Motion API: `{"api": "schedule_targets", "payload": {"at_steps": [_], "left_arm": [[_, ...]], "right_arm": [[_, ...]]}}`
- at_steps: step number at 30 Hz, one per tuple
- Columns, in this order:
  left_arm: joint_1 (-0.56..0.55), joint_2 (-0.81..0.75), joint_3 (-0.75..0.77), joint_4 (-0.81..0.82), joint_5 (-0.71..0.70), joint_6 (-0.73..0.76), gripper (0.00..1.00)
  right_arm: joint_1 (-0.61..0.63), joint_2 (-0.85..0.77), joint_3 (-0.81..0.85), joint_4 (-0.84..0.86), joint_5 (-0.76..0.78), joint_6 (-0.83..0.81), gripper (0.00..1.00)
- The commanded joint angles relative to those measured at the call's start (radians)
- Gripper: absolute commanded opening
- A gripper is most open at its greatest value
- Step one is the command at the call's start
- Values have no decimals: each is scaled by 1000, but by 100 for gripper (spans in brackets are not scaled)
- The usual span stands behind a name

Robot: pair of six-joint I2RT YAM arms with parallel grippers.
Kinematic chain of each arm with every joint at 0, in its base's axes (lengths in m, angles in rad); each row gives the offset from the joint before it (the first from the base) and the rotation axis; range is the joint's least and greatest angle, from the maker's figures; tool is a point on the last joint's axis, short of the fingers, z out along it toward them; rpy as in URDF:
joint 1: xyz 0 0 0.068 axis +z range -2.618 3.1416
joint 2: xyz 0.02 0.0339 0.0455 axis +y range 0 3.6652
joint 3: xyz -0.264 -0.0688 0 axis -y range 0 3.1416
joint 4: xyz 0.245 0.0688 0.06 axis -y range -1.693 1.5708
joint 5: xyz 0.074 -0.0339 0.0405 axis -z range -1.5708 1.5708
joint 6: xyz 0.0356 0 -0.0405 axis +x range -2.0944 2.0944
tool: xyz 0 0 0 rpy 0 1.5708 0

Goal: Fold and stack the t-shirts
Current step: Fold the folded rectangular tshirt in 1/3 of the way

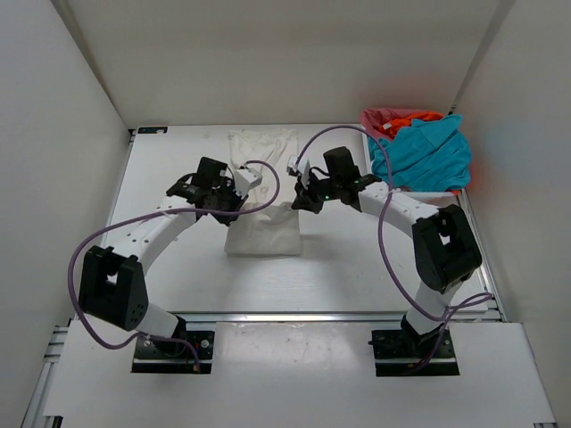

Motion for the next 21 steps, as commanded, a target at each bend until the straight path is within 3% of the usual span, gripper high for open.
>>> {"api": "schedule_targets", "payload": {"at_steps": [1,11,21], "left_arm": [[3,36,54,39,-63,-12,0],[65,149,96,118,-102,-6,0],[65,182,28,292,-113,-6,0]], "right_arm": [[-18,53,99,10,-16,40,0],[-40,247,309,-43,28,138,0],[-40,308,331,-44,110,216,0]]}}
